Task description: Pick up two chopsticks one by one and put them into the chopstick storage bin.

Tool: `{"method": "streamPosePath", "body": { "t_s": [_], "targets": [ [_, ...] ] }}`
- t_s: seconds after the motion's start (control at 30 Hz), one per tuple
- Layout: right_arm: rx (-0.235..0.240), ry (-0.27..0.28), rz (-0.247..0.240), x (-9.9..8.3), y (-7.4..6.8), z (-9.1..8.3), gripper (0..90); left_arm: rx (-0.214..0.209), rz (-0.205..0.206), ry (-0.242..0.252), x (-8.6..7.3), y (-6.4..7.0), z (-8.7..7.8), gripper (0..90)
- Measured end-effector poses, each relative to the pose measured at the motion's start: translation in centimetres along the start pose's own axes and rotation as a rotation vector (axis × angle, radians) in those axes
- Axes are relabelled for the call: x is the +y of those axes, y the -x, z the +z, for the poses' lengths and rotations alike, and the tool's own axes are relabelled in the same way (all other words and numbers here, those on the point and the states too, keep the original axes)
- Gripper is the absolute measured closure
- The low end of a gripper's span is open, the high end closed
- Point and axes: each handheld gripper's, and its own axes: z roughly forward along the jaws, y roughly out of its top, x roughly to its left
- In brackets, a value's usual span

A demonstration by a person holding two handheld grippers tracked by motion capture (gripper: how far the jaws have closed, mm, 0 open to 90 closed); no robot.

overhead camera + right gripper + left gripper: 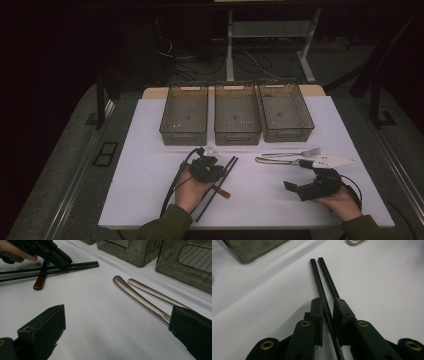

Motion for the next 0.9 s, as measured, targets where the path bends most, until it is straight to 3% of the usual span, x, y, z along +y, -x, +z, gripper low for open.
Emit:
{"method": "streamPosePath", "body": {
  "t_s": [0.6, 0.67, 0.9],
  "targets": [
    [0.002, 0.001, -0.002, 0.0, 0.0, 0.0, 0.4, 0.019, -0.034, 0.01, 0.1, -0.2, -0.3, 84.5],
    [0.002, 0.001, -0.003, 0.0, 0.0, 0.0, 0.4, 0.017, -0.056, 0.012, 0.1, -0.2, -0.5, 84.8],
    [0.002, 0.0, -0.002, 0.0, 0.0, 0.0, 0.4, 0.01, -0.059, 0.014, 0.2, -0.4, -1.1, 84.9]
  ]
}}
